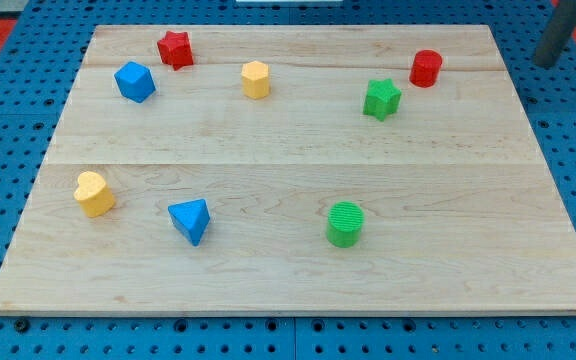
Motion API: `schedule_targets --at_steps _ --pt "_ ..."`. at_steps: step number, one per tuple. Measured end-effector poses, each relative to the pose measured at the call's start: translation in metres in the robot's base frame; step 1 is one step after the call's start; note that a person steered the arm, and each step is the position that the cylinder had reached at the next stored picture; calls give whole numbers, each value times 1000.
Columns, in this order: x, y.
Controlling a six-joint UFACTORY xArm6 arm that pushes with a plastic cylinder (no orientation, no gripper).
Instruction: Push the red circle into the yellow hexagon
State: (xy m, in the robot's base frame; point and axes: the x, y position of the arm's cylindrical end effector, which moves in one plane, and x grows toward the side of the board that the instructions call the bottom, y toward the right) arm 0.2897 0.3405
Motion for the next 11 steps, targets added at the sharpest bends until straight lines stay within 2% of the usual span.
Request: schedule_targets --at_steps 1,2,3,5,6,7,8,9,10,11 --pt "13 -50" --pt "13 -54" --pt "13 -106" --pt "-2 -162" --pt "-19 -164" --pt "-22 -202" --pt "-4 -241" --pt "17 -206" --pt "13 -245" --pt "-1 -310"
